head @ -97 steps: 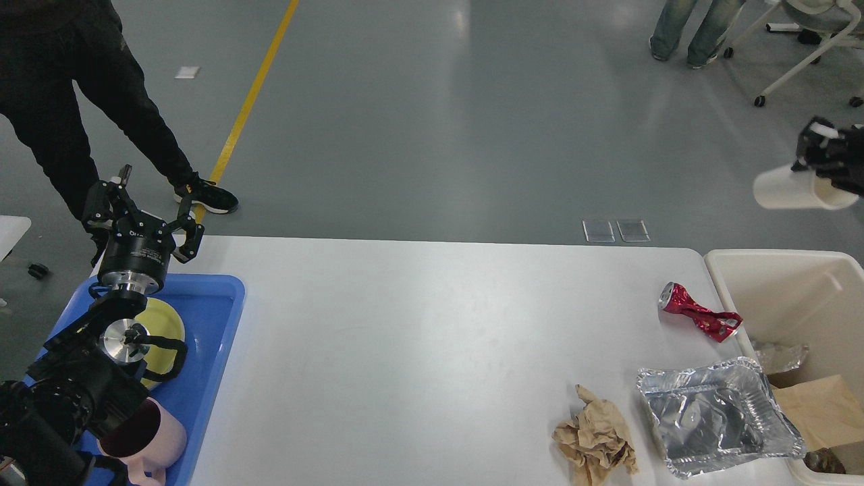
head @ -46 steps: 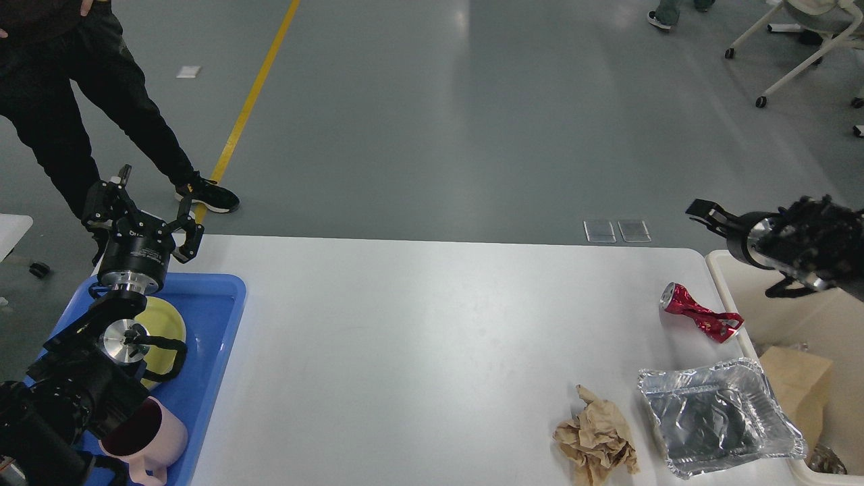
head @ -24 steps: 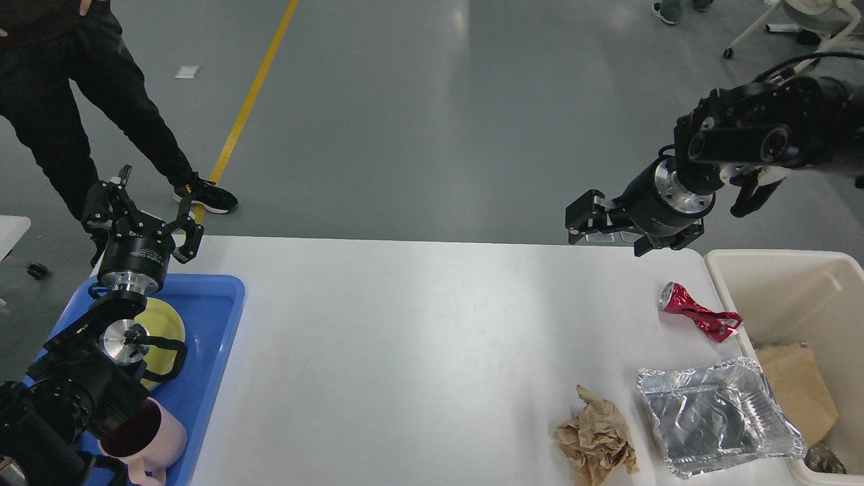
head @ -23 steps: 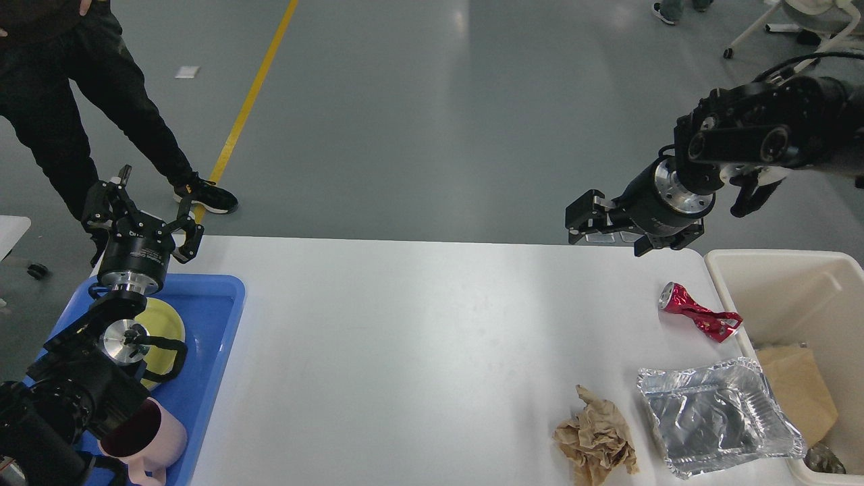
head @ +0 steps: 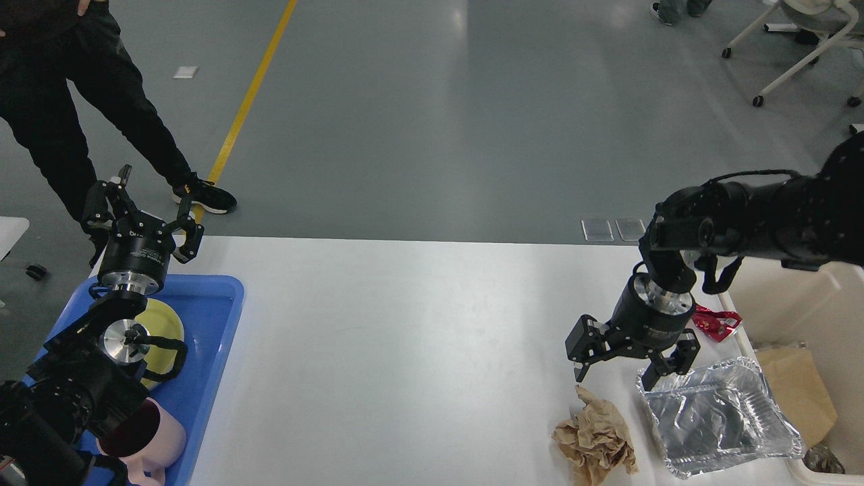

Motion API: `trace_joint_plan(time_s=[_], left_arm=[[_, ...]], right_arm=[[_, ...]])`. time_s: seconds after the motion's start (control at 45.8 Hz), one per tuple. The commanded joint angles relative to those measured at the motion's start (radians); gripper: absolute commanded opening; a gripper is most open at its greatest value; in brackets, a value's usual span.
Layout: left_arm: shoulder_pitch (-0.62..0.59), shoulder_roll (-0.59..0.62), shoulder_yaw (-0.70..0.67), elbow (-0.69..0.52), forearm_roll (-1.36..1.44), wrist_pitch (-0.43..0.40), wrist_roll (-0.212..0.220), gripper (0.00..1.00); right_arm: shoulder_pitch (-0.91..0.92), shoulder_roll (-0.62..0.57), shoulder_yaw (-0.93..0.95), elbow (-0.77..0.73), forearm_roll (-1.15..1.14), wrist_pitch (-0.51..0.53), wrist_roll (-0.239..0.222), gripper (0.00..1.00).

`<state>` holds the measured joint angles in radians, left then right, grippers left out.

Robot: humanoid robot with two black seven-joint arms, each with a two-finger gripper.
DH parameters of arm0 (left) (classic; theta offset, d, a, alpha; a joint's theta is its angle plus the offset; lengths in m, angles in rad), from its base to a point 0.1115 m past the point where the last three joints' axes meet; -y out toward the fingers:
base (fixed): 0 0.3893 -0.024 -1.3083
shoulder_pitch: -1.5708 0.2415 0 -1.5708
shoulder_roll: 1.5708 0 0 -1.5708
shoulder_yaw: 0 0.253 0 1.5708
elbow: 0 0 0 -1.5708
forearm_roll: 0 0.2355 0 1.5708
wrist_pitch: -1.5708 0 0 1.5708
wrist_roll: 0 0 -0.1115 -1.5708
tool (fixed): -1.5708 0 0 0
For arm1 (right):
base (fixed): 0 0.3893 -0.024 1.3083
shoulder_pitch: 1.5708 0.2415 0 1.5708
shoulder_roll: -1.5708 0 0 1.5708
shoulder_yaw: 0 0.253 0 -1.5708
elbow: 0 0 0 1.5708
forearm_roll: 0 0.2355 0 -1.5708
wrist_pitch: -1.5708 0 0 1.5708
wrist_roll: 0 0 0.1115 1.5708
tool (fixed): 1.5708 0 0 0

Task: Tidy desktop
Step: 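Move the right gripper back over the table to the crumpled paper, then grasp the crumpled brown paper with the right gripper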

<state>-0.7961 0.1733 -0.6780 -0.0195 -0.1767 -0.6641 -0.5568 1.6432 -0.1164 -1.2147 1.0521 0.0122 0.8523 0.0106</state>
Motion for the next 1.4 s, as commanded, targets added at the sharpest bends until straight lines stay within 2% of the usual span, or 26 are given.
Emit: trace_joint_plan(time_s=[0.0,0.197,0.437,0.655,0.743,0.83,0.896,1.114,1.18,1.223,1.376], left_arm=[[0.0,0.0,0.0,0.0,0.0,0.0,0.0,0.96],[0.0,0.0,0.0,0.0,0.0,0.0,0.0,0.96],[0.0,0.0,0.0,0.001,-0.001,0.0,0.001,0.96],[0.0,0.0,0.0,0.001,-0.001,0.0,0.0,0.96],[0.0,0.0,0.0,0.001,0.0,0.0,0.0,0.96],[0.0,0.0,0.0,0.001,-0.001,0.0,0.0,0.96],[0.0,0.0,0.0,0.001,-0.001,0.0,0.0,0.96],[0.0,0.0,0.0,0.001,0.0,0.0,0.001,0.96],[0.0,0.0,0.0,0.0,0.0,0.0,0.001,0.96],[0.0,0.0,0.0,0.001,0.0,0.0,0.0,0.96],[0.0,0.0,0.0,0.001,0.0,0.0,0.0,0.96]], right_arm=[[-0.13,0.004,0.003,-0.069,0.003,-0.035,0.0,1.0],[-0.243,0.0,0.043,-0.15,0.008,-0.049,0.0,1.0],[-0.287,-0.003,0.086,-0.179,0.008,-0.049,0.0,1.0],[-0.382,0.004,0.09,-0.28,0.006,-0.049,0.0,1.0],[-0.384,0.004,0.092,-0.279,0.006,-0.052,0.0,0.95],[-0.372,0.007,0.101,-0.267,0.006,-0.05,0.0,0.72],[-0.364,0.004,0.109,-0.259,0.008,-0.05,0.0,0.48],[-0.358,-0.005,0.129,-0.25,0.014,-0.144,-0.001,0.44],[-0.356,-0.005,0.13,-0.245,0.014,-0.138,-0.001,0.26],[-0.355,-0.005,0.13,-0.241,0.014,-0.131,-0.001,0.02],[-0.327,-0.014,0.141,-0.219,0.015,-0.105,-0.001,0.0]])
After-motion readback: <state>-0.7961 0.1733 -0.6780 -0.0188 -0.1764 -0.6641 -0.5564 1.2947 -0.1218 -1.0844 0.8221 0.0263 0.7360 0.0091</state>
